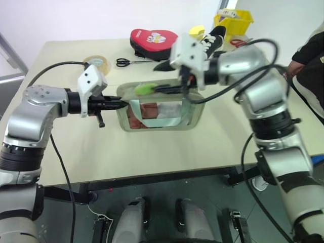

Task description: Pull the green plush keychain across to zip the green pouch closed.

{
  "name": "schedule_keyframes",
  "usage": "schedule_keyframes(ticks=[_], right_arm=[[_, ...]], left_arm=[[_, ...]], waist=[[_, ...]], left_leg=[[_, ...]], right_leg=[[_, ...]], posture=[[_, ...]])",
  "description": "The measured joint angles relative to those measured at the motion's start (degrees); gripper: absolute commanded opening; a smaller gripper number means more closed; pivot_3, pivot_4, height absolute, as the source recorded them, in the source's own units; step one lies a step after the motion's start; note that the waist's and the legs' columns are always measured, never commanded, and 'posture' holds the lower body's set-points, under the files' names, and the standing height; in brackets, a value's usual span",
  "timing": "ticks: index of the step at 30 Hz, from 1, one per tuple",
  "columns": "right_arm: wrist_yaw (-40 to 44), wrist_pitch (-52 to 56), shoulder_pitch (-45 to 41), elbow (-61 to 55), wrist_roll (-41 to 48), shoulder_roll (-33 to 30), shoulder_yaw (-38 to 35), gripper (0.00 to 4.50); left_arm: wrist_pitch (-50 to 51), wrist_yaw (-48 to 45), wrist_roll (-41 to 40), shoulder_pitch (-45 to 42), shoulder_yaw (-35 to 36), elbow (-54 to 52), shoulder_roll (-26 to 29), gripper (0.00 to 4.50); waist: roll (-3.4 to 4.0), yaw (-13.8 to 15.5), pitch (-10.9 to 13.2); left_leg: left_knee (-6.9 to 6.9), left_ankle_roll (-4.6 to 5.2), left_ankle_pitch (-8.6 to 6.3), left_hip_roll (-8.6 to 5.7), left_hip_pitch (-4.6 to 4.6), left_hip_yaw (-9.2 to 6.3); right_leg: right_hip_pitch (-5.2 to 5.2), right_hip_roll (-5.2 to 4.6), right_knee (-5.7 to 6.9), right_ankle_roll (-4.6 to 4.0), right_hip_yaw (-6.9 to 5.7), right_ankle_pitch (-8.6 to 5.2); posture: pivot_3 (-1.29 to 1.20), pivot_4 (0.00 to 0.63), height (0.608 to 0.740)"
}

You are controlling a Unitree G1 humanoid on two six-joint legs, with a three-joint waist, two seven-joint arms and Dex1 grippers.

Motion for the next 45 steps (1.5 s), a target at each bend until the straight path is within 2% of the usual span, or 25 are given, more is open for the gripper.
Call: schedule_keyframes(ticks=[4, 13, 19, 22, 25, 26, 32, 35, 39, 42, 45], right_arm=[[0.4, -2.3, 0.0, 3.7, -1.5, 0.6, 1.2, 2.59], [4.4, -2.3, 0.0, 3.3, -0.9, 1.3, 1.5, 2.59], [3.8, -2.8, -0.3, 4.8, -1.6, 3.0, 1.5, 2.59], [2.5, -2.7, -0.8, 6.3, -1.8, 4.0, 1.5, 1.81], [2.1, -1.5, -0.9, 6.2, -1.5, 3.8, 0.8, 0.39], [2.0, -1.0, -0.9, 6.1, -1.4, 3.5, 0.5, 0.07], [2.5, 6.2, -0.8, -0.6, 1.2, -3.1, -3.7, 0.07], [2.5, 7.8, 0.7, -4.5, 0.4, -11.3, -5.4, 0.07], [-0.3, 4.0, 7.2, -4.4, -5.2, -21.5, -6.5, 0.07], [-4.0, -0.1, 13.9, -3.1, -9.6, -25.5, -6.7, 0.07], [-8.6, -4.5, 20.3, -2.3, -13.4, -26.4, -6.5, 0.07]], left_arm=[[0.0, 0.1, 0.2, 0.0, 0.0, 0.0, -0.1, 0.00], [0.1, 0.9, 0.1, 0.6, 0.1, -1.2, -0.1, 0.00], [0.1, 1.3, 0.2, 0.6, 0.1, -1.2, -0.4, 0.00], [0.1, 1.3, 0.2, 0.6, 0.1, -1.2, -0.5, 0.00], [0.0, 1.3, 0.2, 0.6, 0.1, -1.2, -0.6, 0.00], [0.0, 1.3, 0.2, 0.6, 0.1, -1.2, -0.7, 0.00], [0.0, 1.3, 0.2, 0.5, 0.1, -1.2, -0.9, 0.00], [0.0, 1.1, 0.1, 0.4, 0.0, -1.1, -1.3, 0.00], [-0.3, 0.7, 0.3, 0.2, -0.1, -0.4, -1.3, 0.00], [-0.4, 0.5, 0.4, -0.2, -0.3, -0.2, -1.4, 0.00], [-0.6, 0.2, 0.4, -0.8, -1.3, -0.2, -1.7, 0.00]], waist=[[0.00, -0.2, 0.0], [0.00, -0.2, 0.0], [0.00, -0.1, 0.0], [0.00, -0.1, 0.0], [0.00, 0.0, 0.0], [0.00, 0.0, 0.0], [0.01, 0.0, 0.0], [0.00, 0.3, 0.0], [-0.01, 0.1, 0.0], [-0.01, 0.0, 0.0], [0.01, -0.1, 0.0]], left_leg=[[-0.01, 0.01, 0.00, -0.04, 0.01, 0.00], [0.00, 0.11, 0.06, -0.03, 0.04, 0.00], [0.01, 0.12, 0.07, -0.03, 0.04, 0.01], [0.01, 0.12, 0.07, -0.03, 0.04, 0.00], [0.01, 0.12, 0.07, -0.03, 0.04, 0.00], [0.01, 0.12, 0.06, -0.03, 0.04, 0.00], [0.01, 0.03, 0.01, -0.03, 0.03, 0.00], [0.02, 0.02, -0.01, -0.03, 0.01, 0.00], [-0.02, 0.02, -0.03, -0.03, 0.04, 0.03], [-0.06, 0.03, -0.02, -0.02, 0.03, 0.07], [-0.05, 0.04, -0.01, -0.01, 0.03, 0.09]], right_leg=[[-0.01, -0.01, 0.01, 0.01, -0.01, 0.01], [-0.01, 0.04, 0.13, 0.01, -0.07, 0.01], [0.00, 0.06, 0.13, 0.01, -0.09, 0.01], [0.00, 0.06, 0.13, 0.01, -0.10, 0.01], [0.00, 0.06, 0.13, 0.01, -0.10, 0.01], [0.01, 0.06, 0.13, 0.01, -0.10, 0.01], [-0.01, 0.02, 0.12, 0.00, -0.10, 0.00], [0.02, -0.02, 0.02, -0.01, -0.07, 0.00], [0.05, -0.05, -0.07, -0.02, -0.04, -0.01], [-0.01, -0.05, -0.06, -0.02, 0.00, -0.01], [0.01, -0.05, -0.06, -0.02, 0.01, -0.01]], posture=[[0.00, 0.150, 0.740], [0.00, 0.150, 0.740], [0.00, 0.150, 0.740], [0.00, 0.150, 0.740], [0.00, 0.150, 0.740], [0.00, 0.150, 0.740], [0.00, 0.150, 0.740], [0.00, 0.150, 0.740], [0.00, 0.150, 0.740], [0.00, 0.150, 0.740], [0.00, 0.150, 0.740]])
